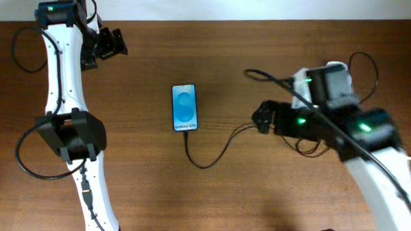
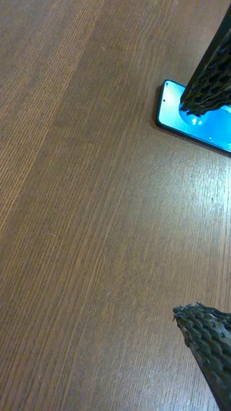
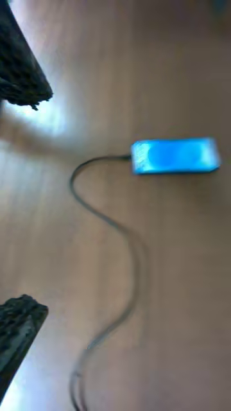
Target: Plug charger to phone and switch on socket
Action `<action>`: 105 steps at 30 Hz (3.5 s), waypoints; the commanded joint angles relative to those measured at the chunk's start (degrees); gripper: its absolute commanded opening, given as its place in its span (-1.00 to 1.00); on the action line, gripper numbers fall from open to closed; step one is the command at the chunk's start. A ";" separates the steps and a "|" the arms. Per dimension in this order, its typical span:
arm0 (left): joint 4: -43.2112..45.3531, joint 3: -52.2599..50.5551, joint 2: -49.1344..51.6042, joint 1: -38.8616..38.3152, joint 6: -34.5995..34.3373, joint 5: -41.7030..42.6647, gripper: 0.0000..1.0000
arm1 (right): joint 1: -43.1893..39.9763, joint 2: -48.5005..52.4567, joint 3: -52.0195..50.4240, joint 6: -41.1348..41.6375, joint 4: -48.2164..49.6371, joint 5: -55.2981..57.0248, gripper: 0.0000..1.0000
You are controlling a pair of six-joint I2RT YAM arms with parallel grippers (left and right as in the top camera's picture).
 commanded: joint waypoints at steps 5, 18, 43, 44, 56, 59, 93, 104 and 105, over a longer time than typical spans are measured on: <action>-0.02 0.76 0.09 0.09 -0.35 -0.02 0.99 | -26.47 -5.92 18.10 -9.70 -13.25 2.67 0.97; -0.04 0.76 0.07 0.09 -0.37 -0.02 0.99 | -60.98 19.67 18.10 -17.86 -9.86 -10.84 0.97; -0.02 0.76 0.09 0.09 -0.35 -0.02 0.99 | -61.68 36.85 18.08 -13.73 16.15 -8.68 0.97; -0.02 0.76 0.09 0.09 -0.35 -0.02 0.99 | -60.96 38.23 18.08 -14.23 16.96 -8.70 0.97; -0.04 0.76 0.09 0.09 -0.35 -0.02 0.99 | -54.18 48.46 18.08 -14.84 21.66 -6.49 0.97; -0.02 0.76 0.09 0.09 -0.35 -0.02 0.99 | -52.63 50.29 18.08 -17.07 22.01 -6.38 0.97; -0.02 0.76 0.09 0.09 -0.35 -0.24 0.99 | -44.02 58.97 17.99 -17.88 23.45 2.95 0.97; -0.02 0.76 0.09 0.09 -0.35 -0.24 0.99 | -43.95 58.97 17.92 -17.88 22.53 2.93 0.97; -0.02 0.76 0.09 0.09 -0.35 -0.24 0.99 | -43.95 58.97 17.92 -17.90 22.38 2.93 0.97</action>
